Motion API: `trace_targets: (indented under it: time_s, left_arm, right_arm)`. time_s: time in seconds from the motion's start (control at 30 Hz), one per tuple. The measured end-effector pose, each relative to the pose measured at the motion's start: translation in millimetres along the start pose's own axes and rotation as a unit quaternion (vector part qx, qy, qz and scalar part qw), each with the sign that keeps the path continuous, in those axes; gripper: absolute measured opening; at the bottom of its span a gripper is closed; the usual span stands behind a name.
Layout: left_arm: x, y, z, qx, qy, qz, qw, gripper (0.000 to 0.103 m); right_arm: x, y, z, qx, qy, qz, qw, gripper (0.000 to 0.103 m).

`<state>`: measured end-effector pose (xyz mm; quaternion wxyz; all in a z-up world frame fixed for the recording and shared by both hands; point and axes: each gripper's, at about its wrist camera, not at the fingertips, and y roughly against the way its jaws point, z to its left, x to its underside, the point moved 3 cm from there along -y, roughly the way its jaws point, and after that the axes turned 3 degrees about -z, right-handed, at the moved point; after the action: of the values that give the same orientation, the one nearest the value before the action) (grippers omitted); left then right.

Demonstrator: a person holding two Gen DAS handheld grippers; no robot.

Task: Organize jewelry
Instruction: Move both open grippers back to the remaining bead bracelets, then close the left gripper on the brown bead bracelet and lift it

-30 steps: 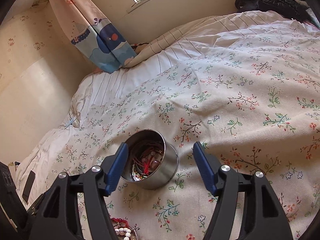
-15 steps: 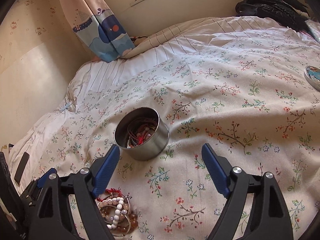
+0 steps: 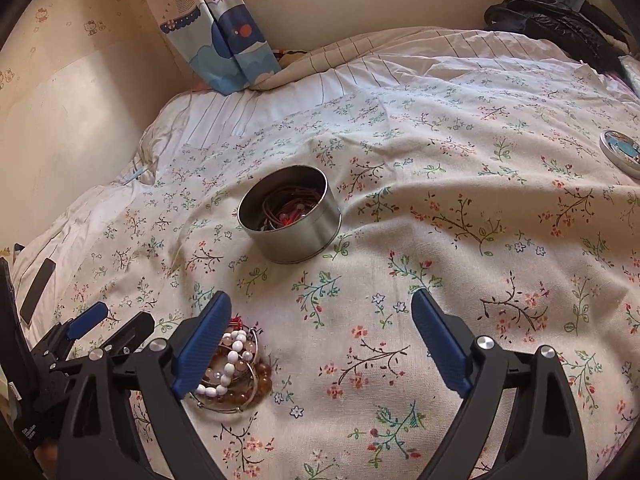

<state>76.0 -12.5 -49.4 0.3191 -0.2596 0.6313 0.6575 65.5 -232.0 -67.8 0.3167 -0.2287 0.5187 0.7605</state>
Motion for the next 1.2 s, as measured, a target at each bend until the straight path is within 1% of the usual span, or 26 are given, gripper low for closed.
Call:
trace_targets:
  time_s: [0.3,0.37,0.5,0.6,0.63,0.7,0.77,0.87,0.97,1.0,1.03,1.07,1.1,1.13,1.2]
  left_arm:
    - [3,0,5,-0.005,0.002,0.009,0.9999,0.095]
    - [4,-3,14,-0.015,0.015,0.016,0.9996,0.095]
    - [5,-8,38,-0.021,0.063,0.029,0.9974,0.095]
    - [5,-7,44,-0.015,0.076,0.026,0.9967,0.095]
    - [5,-5,43,-0.005,0.073,0.021,0.9971,0.095]
    - [4,1,32,0.021,0.054,0.011,0.9983,0.095]
    - [5,2,12,0.039,0.011,0.009,0.9991,0.095]
    - [8,5,-18,0.068,-0.05,0.009,0.9963,0.095]
    - [13,4,-37,0.085,-0.087,0.02,0.9924,0.089]
    - [15,0,-41,0.094,-0.089,0.032,0.9911,0.081]
    - [17,-5,-42,0.106,-0.085,0.047,0.9896,0.066]
    - [20,-11,-42,0.119,-0.077,0.068,0.9876,0.059]
    - [23,-18,-41,0.131,-0.065,0.089,0.9853,0.048]
    - [26,-23,-38,0.142,-0.05,0.106,0.9828,0.045]
    - [28,-28,-32,0.162,-0.02,0.121,0.9792,0.033]
  right_arm:
    - [6,-7,10,-0.002,0.023,0.02,1.0,0.09]
    - [8,-11,15,-0.005,0.034,0.027,0.999,0.09]
    - [15,-21,30,-0.008,0.071,0.05,0.996,0.091]
    - [22,-28,39,-0.004,0.099,0.065,0.993,0.091]
    - [23,-29,41,0.001,0.107,0.068,0.992,0.091]
    - [22,-27,38,0.035,0.115,0.06,0.991,0.091]
    - [18,-25,26,0.054,0.098,0.053,0.992,0.091]
    - [14,-23,7,0.07,0.063,0.052,0.994,0.091]
    - [12,-22,-1,0.066,0.043,0.05,0.996,0.091]
    - [12,-22,-1,0.065,0.043,0.051,0.996,0.091]
    - [11,-22,0,0.065,0.046,0.051,0.996,0.091]
    - [11,-22,2,0.064,0.049,0.051,0.995,0.091]
    - [11,-22,3,0.062,0.051,0.051,0.995,0.091]
    - [12,-22,3,0.061,0.052,0.051,0.995,0.092]
    - [11,-22,3,0.059,0.048,0.051,0.996,0.092]
